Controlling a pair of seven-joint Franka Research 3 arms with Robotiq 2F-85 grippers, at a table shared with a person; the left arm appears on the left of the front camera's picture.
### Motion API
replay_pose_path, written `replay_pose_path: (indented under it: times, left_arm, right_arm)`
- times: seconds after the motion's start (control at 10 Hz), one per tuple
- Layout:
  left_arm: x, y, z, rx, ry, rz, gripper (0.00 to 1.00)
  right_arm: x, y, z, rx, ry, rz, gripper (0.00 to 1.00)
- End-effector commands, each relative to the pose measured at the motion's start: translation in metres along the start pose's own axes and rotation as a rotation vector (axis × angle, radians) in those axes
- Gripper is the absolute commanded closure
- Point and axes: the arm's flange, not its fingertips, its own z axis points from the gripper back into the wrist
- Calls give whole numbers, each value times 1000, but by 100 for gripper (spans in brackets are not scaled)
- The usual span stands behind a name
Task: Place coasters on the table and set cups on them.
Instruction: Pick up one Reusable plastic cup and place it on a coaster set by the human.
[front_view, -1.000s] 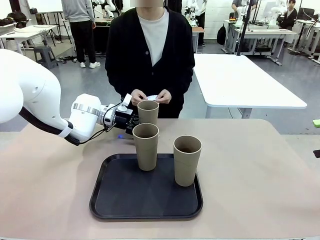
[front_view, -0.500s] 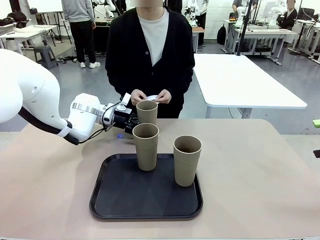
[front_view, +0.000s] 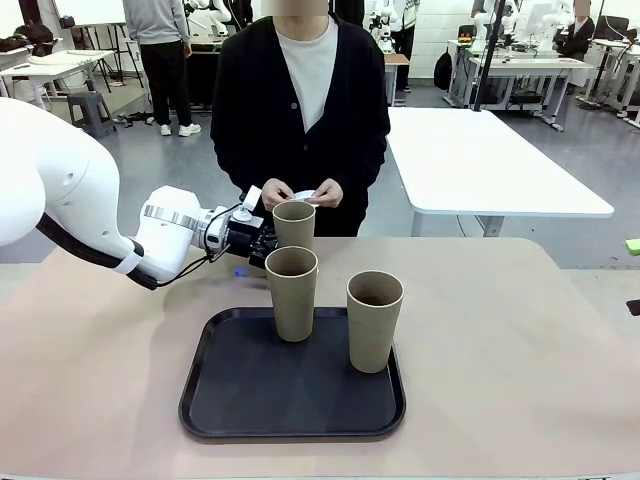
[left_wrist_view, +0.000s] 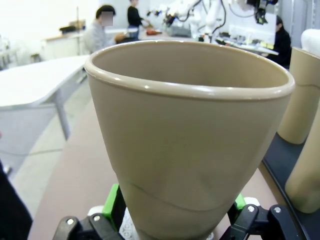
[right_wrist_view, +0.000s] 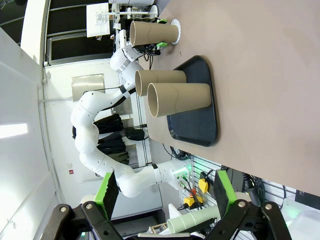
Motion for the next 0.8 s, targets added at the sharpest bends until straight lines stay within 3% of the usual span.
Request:
replay_pose_path:
  times: [0.0,0.7]
  left_arm:
    - [2,1,5,-27,11,-14,0]
    - [3,-3,17,-37,37,-40,0]
  right_arm:
    - [2,0,0,17,-1,4,0]
    - [2,0,0,17,-1,4,0]
